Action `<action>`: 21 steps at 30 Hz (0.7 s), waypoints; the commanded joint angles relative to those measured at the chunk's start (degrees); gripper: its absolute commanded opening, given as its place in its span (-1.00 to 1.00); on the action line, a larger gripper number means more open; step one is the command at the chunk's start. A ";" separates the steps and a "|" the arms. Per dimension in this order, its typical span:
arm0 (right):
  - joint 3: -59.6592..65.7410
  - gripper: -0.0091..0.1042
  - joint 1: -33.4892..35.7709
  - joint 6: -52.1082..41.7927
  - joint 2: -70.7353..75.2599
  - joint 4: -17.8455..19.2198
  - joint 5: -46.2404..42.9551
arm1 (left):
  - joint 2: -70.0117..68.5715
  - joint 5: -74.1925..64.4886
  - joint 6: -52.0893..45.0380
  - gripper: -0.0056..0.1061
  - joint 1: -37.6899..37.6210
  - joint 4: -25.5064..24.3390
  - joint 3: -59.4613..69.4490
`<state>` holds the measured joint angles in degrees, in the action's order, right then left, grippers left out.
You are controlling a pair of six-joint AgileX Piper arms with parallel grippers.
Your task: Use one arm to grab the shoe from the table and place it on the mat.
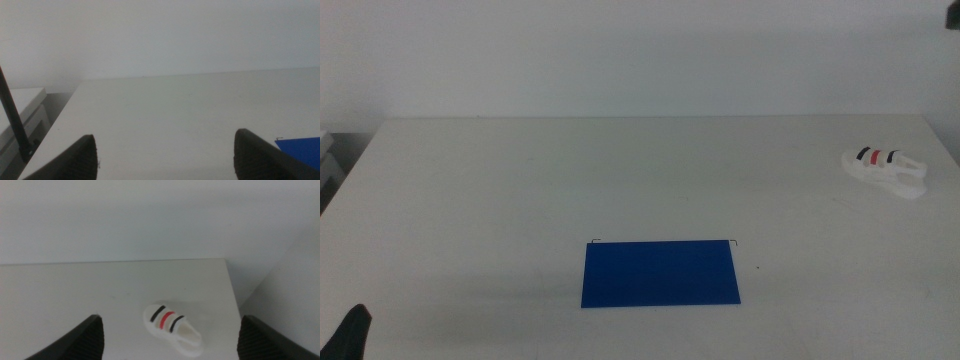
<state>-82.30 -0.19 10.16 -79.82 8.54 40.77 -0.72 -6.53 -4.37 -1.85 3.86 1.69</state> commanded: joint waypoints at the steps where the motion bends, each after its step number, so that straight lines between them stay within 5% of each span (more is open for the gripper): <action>1: -6.84 0.78 -0.10 -2.24 -2.86 2.29 0.10 | -0.77 4.71 0.27 0.78 -0.26 0.55 0.40; 10: -25.25 0.78 -1.32 -9.05 -18.68 2.92 12.08 | -0.77 4.71 0.27 0.78 -0.26 0.55 0.40; 21: -31.95 0.78 -5.26 -22.31 -28.83 1.92 13.62 | -0.77 4.71 0.27 0.78 -0.26 0.55 0.40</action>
<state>-112.03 -4.50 -9.04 -111.00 9.71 56.46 -0.72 -6.53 -4.37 -1.85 3.86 1.69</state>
